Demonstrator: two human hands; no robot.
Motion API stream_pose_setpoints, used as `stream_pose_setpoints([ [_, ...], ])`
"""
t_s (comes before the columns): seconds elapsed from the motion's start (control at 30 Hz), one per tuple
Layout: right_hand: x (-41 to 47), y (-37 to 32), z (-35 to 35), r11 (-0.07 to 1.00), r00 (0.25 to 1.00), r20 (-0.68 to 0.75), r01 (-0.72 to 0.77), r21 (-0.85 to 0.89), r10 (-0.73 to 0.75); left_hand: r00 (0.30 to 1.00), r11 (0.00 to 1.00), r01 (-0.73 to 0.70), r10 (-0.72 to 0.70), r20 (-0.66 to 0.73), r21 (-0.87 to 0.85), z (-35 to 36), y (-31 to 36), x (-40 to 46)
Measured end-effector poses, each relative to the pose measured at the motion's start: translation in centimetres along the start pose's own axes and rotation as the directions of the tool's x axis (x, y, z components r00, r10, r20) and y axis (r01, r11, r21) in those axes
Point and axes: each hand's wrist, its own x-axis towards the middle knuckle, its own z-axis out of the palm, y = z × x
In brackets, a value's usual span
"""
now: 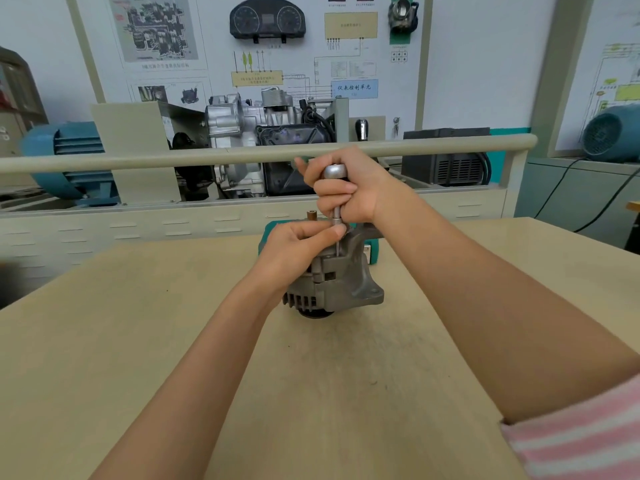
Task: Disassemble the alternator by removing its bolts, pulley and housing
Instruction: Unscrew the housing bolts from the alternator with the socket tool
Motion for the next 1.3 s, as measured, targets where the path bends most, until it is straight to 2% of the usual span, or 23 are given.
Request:
stream_pose_setpoints([
  [0.07, -0.2, 0.1, 0.1, 1.000, 1.000, -0.013, 0.012, 0.028, -0.011, 0.999, 0.999, -0.025, 0.024, -0.041, -0.020, 0.3, -0.1, -0.1],
  [0.13, 0.0, 1.1, 1.1, 0.984, 0.956, -0.248, 0.172, 0.047, -0.156, 0.996, 0.999, -0.040, 0.038, -0.077, -0.022, 0.6, -0.2, -0.1],
  [0.17, 0.3, 1.7, 1.6, 0.950, 0.866, -0.416, 0.313, 0.016, -0.278, 0.995, 0.999, -0.045, 0.043, -0.094, -0.019, 0.7, -0.2, -0.1],
  [0.23, 1.0, 2.6, 2.4, 0.827, 0.596, -0.655, 0.556, -0.080, -0.464, 0.991, 0.998, -0.057, 0.057, -0.121, 0.002, 0.8, -0.3, -0.1],
  [0.27, 1.2, 2.6, 2.5, 0.810, 0.551, -0.690, 0.579, -0.090, -0.470, 0.991, 0.998, -0.054, 0.055, -0.126, 0.007, 0.9, -0.3, -0.1],
  [0.3, 1.1, 2.4, 2.5, 0.841, 0.592, -0.681, 0.536, -0.067, -0.431, 0.991, 0.999, -0.051, 0.051, -0.125, 0.003, 0.9, -0.3, -0.1],
  [0.33, 0.9, 2.0, 2.2, 0.897, 0.695, -0.615, 0.439, -0.046, -0.372, 0.992, 0.999, -0.045, 0.045, -0.122, 0.001, 0.9, -0.2, -0.2],
  [0.4, 0.4, 0.9, 1.5, 0.981, 0.921, -0.343, 0.196, -0.008, -0.187, 0.994, 0.999, -0.042, 0.043, -0.099, 0.014, 0.7, -0.1, -0.2],
  [0.5, -0.1, 0.4, 0.2, 0.998, 0.999, 0.007, 0.034, 0.054, -0.035, 0.997, 0.998, -0.053, 0.054, -0.056, 0.030, 0.4, -0.1, -0.2],
  [0.6, -0.3, 0.4, 0.1, 0.995, 0.999, 0.021, 0.038, 0.097, -0.040, 0.993, 0.998, -0.067, 0.067, -0.094, 0.007, 0.6, -0.4, -0.2],
  [0.67, 0.0, 1.1, 0.9, 0.981, 0.966, -0.204, 0.179, 0.073, -0.161, 0.990, 0.997, -0.075, 0.074, -0.118, 0.001, 0.8, -0.5, -0.1],
  [0.7, 0.3, 1.7, 1.5, 0.954, 0.885, -0.379, 0.299, 0.018, -0.270, 0.989, 0.997, -0.076, 0.075, -0.128, 0.002, 0.9, -0.6, 0.0],
  [0.73, 0.6, 2.3, 2.0, 0.900, 0.745, -0.537, 0.432, -0.061, -0.395, 0.987, 0.997, -0.073, 0.074, -0.140, 0.009, 1.0, -0.6, 0.0],
  [0.77, 1.0, 2.8, 2.4, 0.834, 0.601, -0.634, 0.535, -0.133, -0.486, 0.986, 0.997, -0.072, 0.074, -0.151, 0.022, 1.0, -0.7, 0.1],
  [0.8, 1.3, 3.0, 2.7, 0.795, 0.521, -0.674, 0.583, -0.169, -0.525, 0.985, 0.997, -0.069, 0.074, -0.158, 0.035, 1.0, -0.7, 0.1],
  [0.83, 1.3, 2.9, 2.9, 0.800, 0.522, -0.682, 0.579, -0.157, -0.512, 0.985, 0.997, -0.067, 0.072, -0.155, 0.042, 1.1, -0.7, 0.0],
  [0.9, 1.0, 2.2, 2.5, 0.898, 0.694, -0.600, 0.428, -0.101, -0.399, 0.989, 0.997, -0.072, 0.077, -0.127, 0.041, 1.0, -0.5, -0.2],
  [0.97, 0.5, 1.1, 1.5, 0.975, 0.909, -0.356, 0.220, -0.026, -0.215, 0.992, 0.997, -0.072, 0.075, -0.099, 0.037, 0.8, -0.2, -0.4],
  [1.03, -0.1, 0.5, 0.4, 0.993, 0.992, -0.079, 0.103, 0.065, -0.098, 0.994, 0.997, -0.066, 0.070, -0.085, 0.051, 0.7, -0.2, -0.4],
  [1.13, -0.5, 0.5, -0.2, 0.994, 0.997, 0.045, 0.063, 0.091, -0.067, 0.993, 0.995, -0.075, 0.081, -0.084, 0.065, 0.7, -0.4, -0.4],
  [1.2, -0.1, 0.9, 0.6, 0.987, 0.984, -0.118, 0.144, 0.065, -0.136, 0.990, 0.994, -0.089, 0.096, -0.104, 0.066, 0.8, -0.5, -0.4],
  [1.23, 0.3, 1.4, 1.2, 0.970, 0.930, -0.293, 0.242, 0.029, -0.223, 0.987, 0.993, -0.099, 0.106, -0.117, 0.070, 0.8, -0.6, -0.4],
  [1.3, 1.0, 2.7, 2.2, 0.861, 0.638, -0.625, 0.497, -0.112, -0.449, 0.984, 0.992, -0.092, 0.104, -0.146, 0.087, 1.0, -0.7, -0.3],
])
